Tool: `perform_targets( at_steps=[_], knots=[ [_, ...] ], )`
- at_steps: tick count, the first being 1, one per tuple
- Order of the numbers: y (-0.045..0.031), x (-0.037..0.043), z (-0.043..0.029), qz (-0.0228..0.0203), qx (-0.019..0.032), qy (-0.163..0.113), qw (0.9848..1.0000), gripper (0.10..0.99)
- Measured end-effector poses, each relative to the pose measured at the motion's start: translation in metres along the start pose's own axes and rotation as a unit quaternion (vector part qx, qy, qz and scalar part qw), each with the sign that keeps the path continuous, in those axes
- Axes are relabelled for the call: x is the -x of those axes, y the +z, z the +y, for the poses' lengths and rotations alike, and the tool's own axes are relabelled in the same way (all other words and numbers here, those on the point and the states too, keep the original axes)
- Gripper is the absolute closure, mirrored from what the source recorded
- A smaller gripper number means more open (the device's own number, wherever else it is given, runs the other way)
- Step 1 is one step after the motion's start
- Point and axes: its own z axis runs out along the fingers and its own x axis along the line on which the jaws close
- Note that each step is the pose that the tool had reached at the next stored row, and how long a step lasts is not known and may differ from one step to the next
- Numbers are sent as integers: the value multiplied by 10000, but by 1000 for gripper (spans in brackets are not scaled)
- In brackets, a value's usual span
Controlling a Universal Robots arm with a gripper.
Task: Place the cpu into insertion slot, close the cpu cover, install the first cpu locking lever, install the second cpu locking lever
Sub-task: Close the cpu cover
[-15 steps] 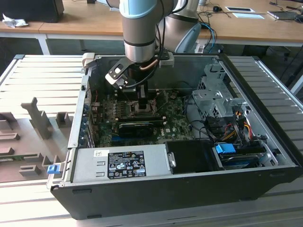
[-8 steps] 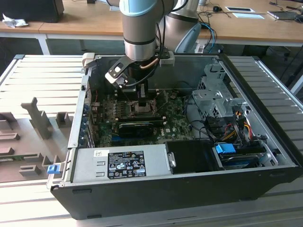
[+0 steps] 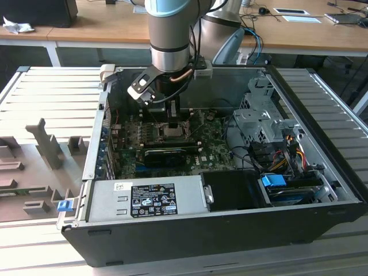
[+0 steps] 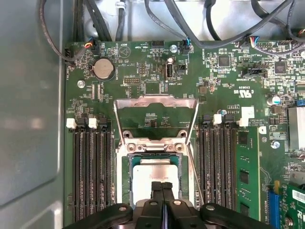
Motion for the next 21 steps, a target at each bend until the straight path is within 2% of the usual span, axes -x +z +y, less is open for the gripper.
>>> perform_targets(
  at_steps=[3, 7, 10, 12, 21],
  knots=[
    [7, 12, 106, 0, -11, 1, 10000, 980],
    [10, 19, 134, 9, -21, 2, 10000, 980],
    [-22, 19, 136, 9, -30, 2, 10000, 980],
    [-129, 18, 144, 10, -30, 1, 10000, 980],
    [-327, 16, 158, 10, -30, 2, 10000, 980]
  ],
)
